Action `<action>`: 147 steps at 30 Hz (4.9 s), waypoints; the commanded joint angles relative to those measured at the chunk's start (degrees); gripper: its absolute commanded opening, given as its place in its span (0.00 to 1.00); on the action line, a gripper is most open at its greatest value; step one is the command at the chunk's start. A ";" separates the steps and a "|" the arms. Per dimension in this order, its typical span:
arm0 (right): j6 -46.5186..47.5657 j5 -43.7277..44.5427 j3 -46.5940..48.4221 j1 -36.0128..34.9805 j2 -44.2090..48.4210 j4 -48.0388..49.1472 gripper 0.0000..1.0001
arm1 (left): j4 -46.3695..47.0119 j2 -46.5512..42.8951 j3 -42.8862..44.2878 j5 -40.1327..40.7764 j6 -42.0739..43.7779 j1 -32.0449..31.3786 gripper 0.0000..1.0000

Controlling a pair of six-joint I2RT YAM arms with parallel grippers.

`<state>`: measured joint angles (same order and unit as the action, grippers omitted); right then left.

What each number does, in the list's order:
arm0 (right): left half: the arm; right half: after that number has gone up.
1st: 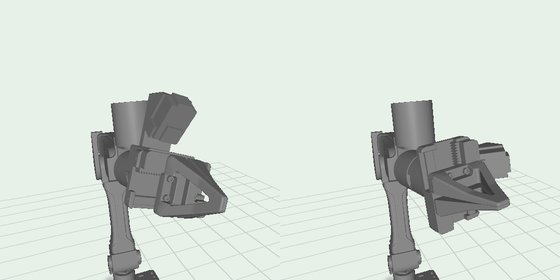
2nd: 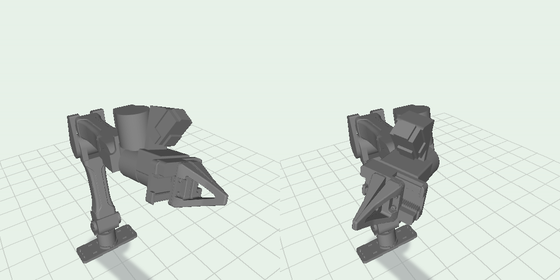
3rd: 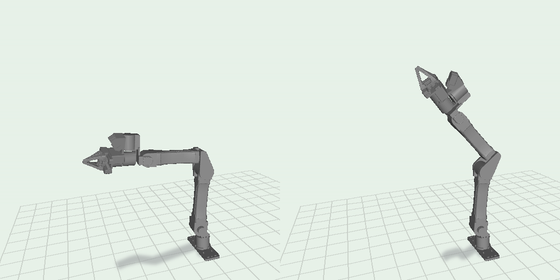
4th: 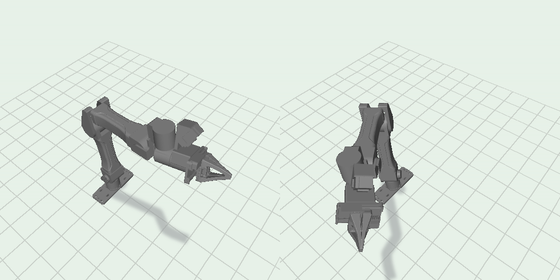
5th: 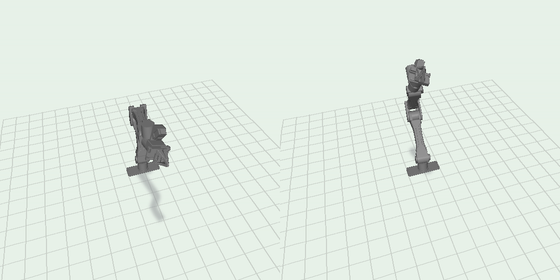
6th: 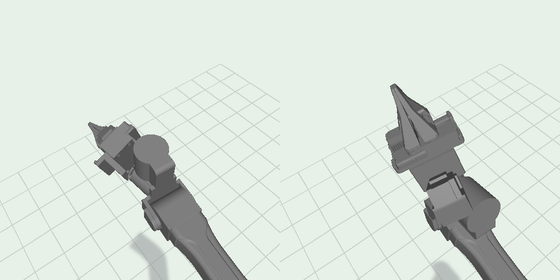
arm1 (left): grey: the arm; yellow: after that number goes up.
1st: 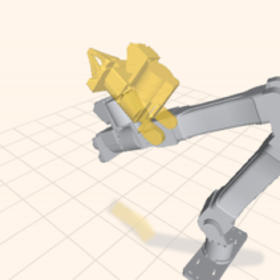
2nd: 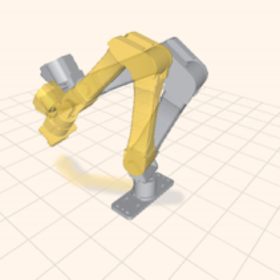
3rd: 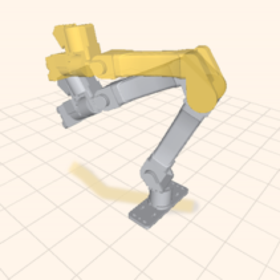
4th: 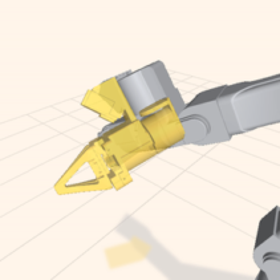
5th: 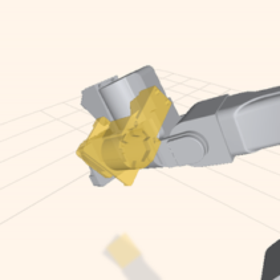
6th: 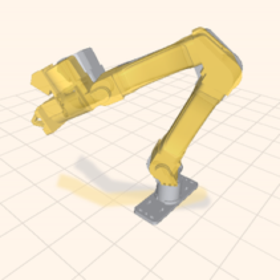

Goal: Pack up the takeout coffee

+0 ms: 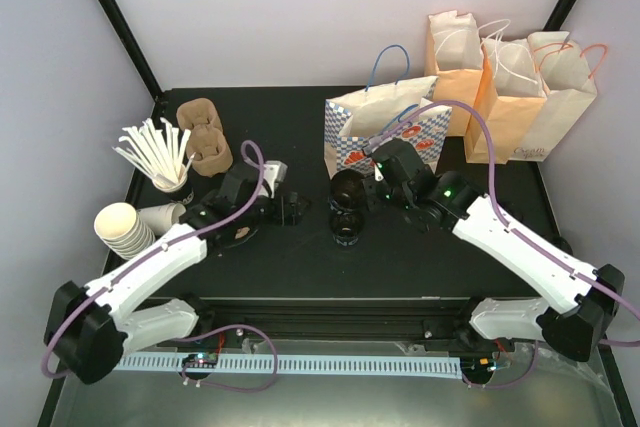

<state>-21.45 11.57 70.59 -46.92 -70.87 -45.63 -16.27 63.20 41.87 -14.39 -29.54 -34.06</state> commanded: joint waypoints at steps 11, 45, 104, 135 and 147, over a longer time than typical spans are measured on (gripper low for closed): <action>1.52 -6.21 8.94 -10.36 -19.72 7.20 0.02 | -13.48 -19.61 -1.72 23.40 -2.14 13.34 0.96; 1.81 -0.46 15.63 -12.45 -37.06 6.69 0.09 | -8.05 -16.18 -5.91 13.35 1.78 14.56 0.96; 2.46 3.24 17.60 -13.73 -36.65 3.66 0.01 | -9.37 -18.02 -5.66 12.12 2.62 14.64 0.96; -0.66 6.37 7.88 -13.10 -22.64 12.61 0.01 | -10.42 -18.54 -4.22 10.62 3.08 14.64 0.97; -0.47 6.41 9.61 -12.71 -23.80 8.95 0.01 | -9.85 -17.11 -4.17 9.85 3.03 14.64 0.97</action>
<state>-22.22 15.77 79.75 -59.11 -96.71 -38.83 -26.20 45.47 35.77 -3.20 -27.03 -19.86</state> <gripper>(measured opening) 0.038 0.965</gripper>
